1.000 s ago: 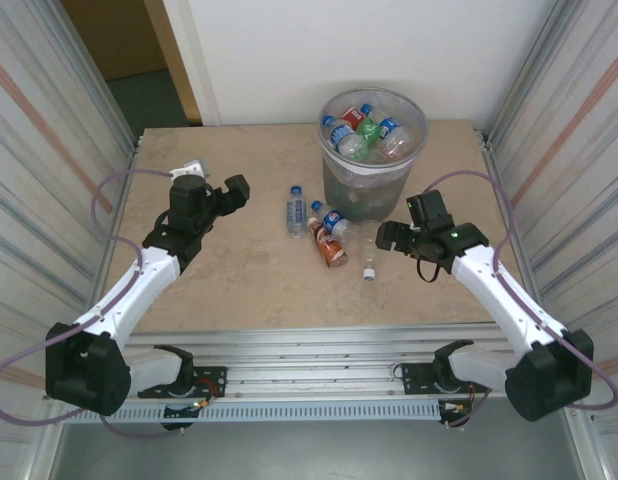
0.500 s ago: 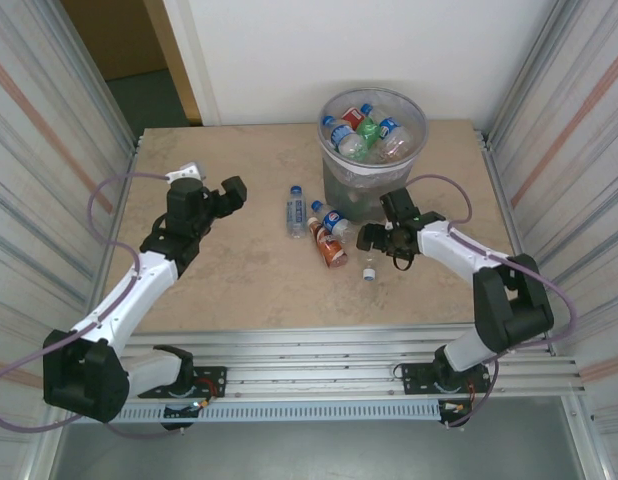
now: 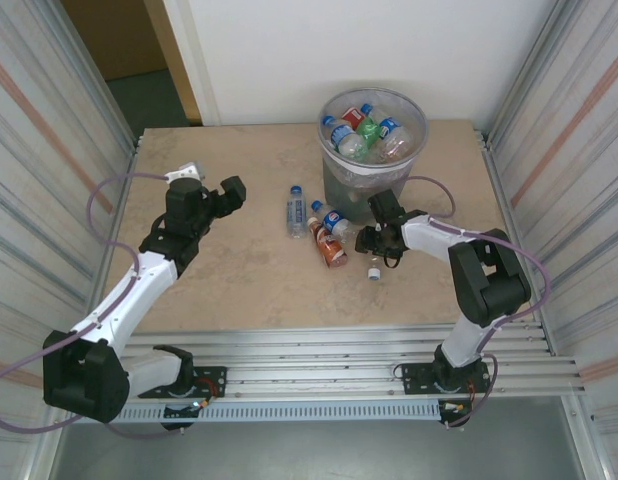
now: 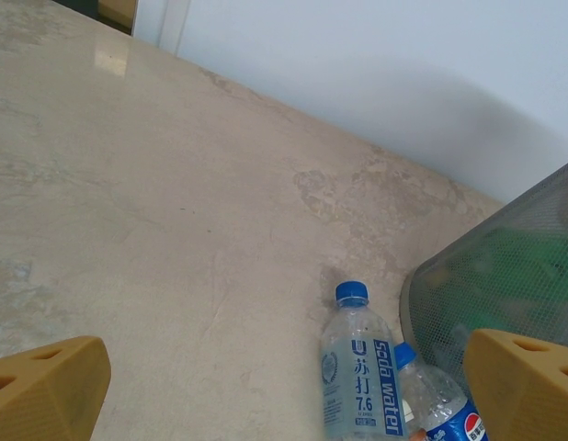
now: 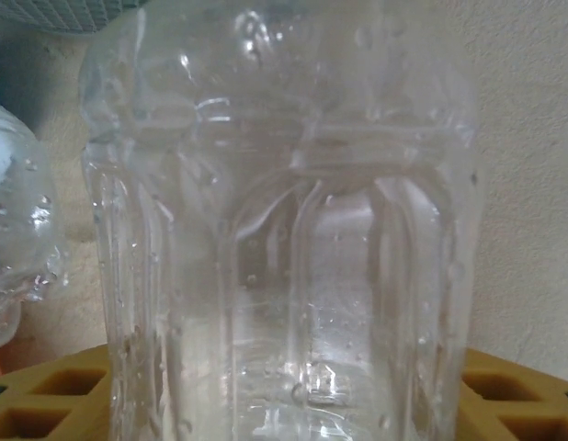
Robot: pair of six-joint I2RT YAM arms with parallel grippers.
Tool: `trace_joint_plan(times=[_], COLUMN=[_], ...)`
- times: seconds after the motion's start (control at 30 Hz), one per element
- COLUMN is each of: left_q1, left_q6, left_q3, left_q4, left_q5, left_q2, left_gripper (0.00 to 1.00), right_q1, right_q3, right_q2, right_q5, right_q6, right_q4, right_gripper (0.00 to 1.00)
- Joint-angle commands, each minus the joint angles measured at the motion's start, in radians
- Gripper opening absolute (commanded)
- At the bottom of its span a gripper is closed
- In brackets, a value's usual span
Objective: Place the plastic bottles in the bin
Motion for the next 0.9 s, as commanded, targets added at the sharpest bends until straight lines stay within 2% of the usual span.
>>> trace_joint_plan(times=[0.0, 0.17, 0.37, 0.5, 0.67, 0.87], left_q1=[0.009, 0.009, 0.02, 0.029, 0.037, 0.048], left_q6=[-0.009, 0.014, 0.065, 0.094, 0.129, 0.175], left_q3=[-0.006, -0.011, 0.026, 0.06, 0.093, 0.13], left_q4=[0.001, 0.0, -0.046, -0.092, -0.065, -0.053], left_q5=[-0.003, -0.014, -0.023, -0.061, -0.085, -0.125], left_q2=[-0.026, -0.038, -0.047, -0.043, -0.045, -0.059], left_gripper=[0.99, 0.99, 0.99, 0.99, 0.99, 0.99], right_q1=[-0.005, -0.013, -0.053, -0.134, -0.247, -0.36], right_q3=[0.0, -0.018, -0.062, -0.061, 0.018, 0.189], right_q2=[-0.016, -0.105, -0.294, -0.454, -0.604, -0.673], right_q5=[0.057, 0.116, 0.185, 0.193, 0.205, 0.186], right_q6=[-0.008, -0.016, -0.006, -0.038, -0.102, -0.195], right_q4=[-0.036, -0.108, -0.209, -0.288, -0.395, -0.467], right_gripper=[0.55, 0.52, 0.49, 0.48, 0.49, 0.48])
